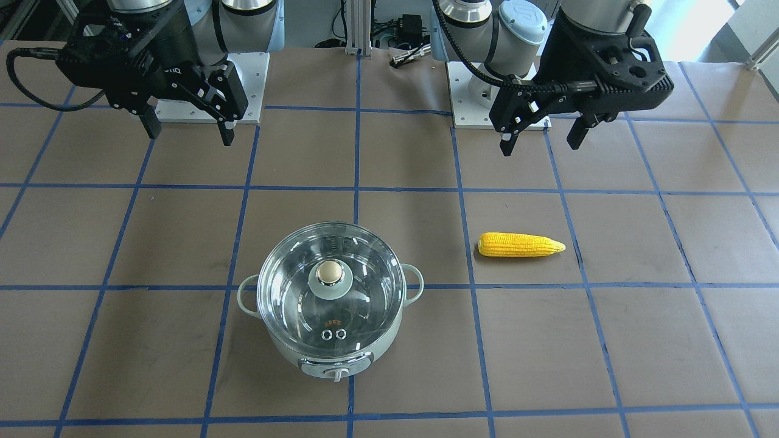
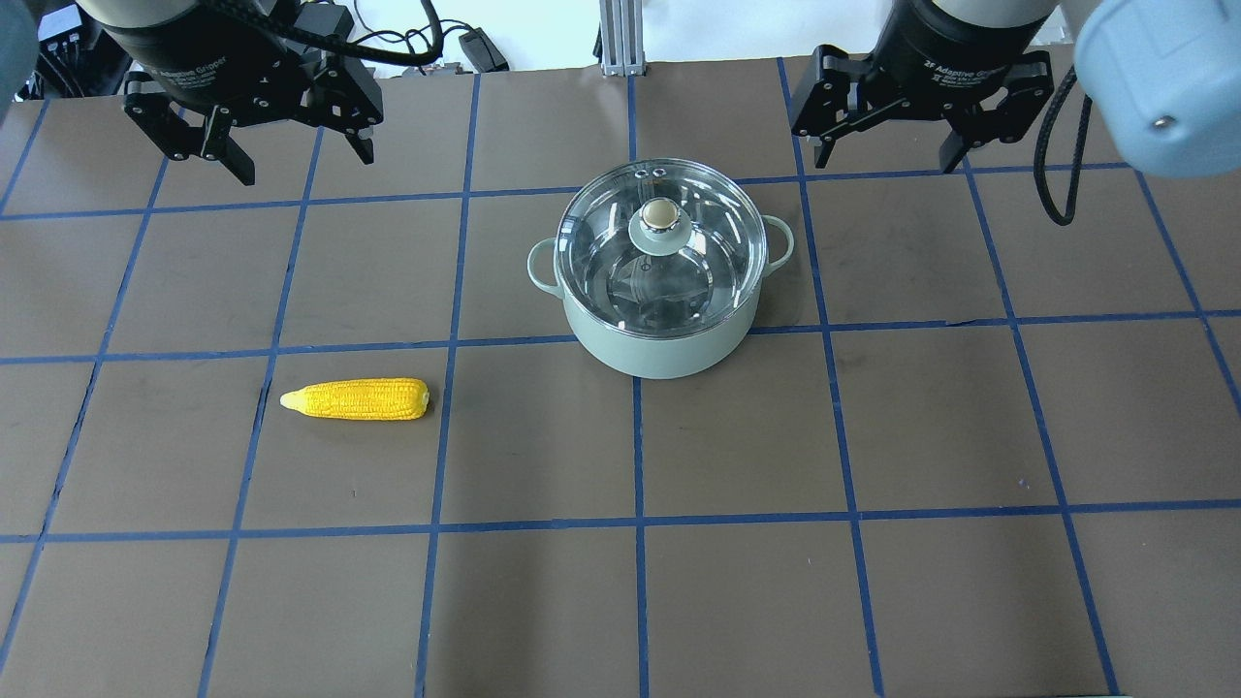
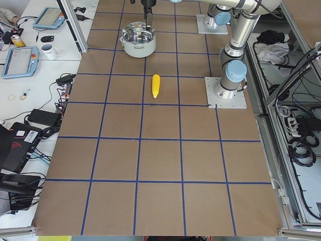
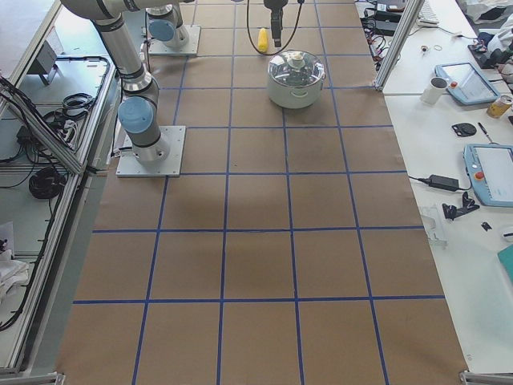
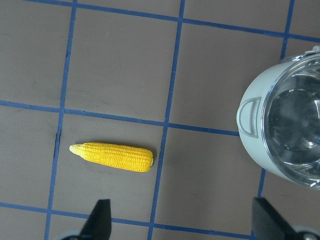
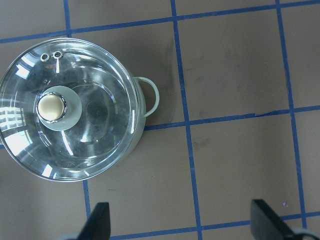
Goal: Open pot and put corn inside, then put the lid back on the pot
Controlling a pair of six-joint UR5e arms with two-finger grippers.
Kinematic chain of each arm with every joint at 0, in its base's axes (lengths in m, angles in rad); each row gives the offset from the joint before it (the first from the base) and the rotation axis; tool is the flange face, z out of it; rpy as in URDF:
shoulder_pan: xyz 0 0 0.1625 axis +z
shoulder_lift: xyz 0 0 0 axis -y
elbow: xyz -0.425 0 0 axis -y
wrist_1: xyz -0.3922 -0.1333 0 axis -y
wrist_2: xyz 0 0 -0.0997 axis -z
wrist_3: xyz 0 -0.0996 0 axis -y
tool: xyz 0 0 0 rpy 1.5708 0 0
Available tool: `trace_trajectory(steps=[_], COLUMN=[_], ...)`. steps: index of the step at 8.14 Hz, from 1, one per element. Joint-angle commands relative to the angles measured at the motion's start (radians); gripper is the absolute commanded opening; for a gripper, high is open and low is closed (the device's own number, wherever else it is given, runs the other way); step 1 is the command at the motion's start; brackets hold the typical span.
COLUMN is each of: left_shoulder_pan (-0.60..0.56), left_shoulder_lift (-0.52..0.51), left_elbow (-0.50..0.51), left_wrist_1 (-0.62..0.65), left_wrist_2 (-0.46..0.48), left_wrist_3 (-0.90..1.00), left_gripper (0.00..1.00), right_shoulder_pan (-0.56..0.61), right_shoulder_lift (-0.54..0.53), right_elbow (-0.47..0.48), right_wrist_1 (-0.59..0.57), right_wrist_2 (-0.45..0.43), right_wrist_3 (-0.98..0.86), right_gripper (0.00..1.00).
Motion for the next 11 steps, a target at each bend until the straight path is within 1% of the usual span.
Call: trace_trajectory(steps=[1, 5, 6, 8, 9, 10, 11], left_shoulder_pan=[-0.001, 0.001, 0.016, 0.067, 0.088, 0.119, 0.178], left_shoulder_lift=[-0.004, -0.014, -0.015, -0.050, -0.072, -0.080, -0.080], left_elbow=[0.000, -0.001, -0.004, -0.004, -0.001, -0.006, -0.010], left_wrist_1=[-0.011, -0.015, -0.032, -0.051, -0.051, -0.052, -0.060], left_wrist_2=[-0.001, -0.005, -0.016, -0.004, -0.002, -0.002, -0.004], left_wrist_3=[-0.013, -0.027, -0.050, -0.064, -0.062, -0.121, -0.251], left_gripper=[1.00, 1.00, 1.00, 1.00, 1.00, 1.00, 1.00], right_shoulder_pan=[-0.001, 0.000, 0.000, -0.003, -0.003, 0.000, 0.003], right_shoulder_lift=[0.000, -0.002, 0.000, 0.006, 0.027, 0.073, 0.115], right_elbow=[0.001, 0.001, 0.001, 0.001, -0.001, -0.025, -0.045], right_wrist_1=[0.000, 0.002, -0.003, 0.000, -0.015, -0.021, -0.091], right_wrist_2=[-0.003, -0.001, -0.007, -0.009, 0.006, 0.007, 0.013], right_wrist_3=[0.000, 0.000, -0.002, -0.040, -0.041, -0.037, -0.031], right_gripper=[1.00, 1.00, 1.00, 1.00, 1.00, 1.00, 1.00])
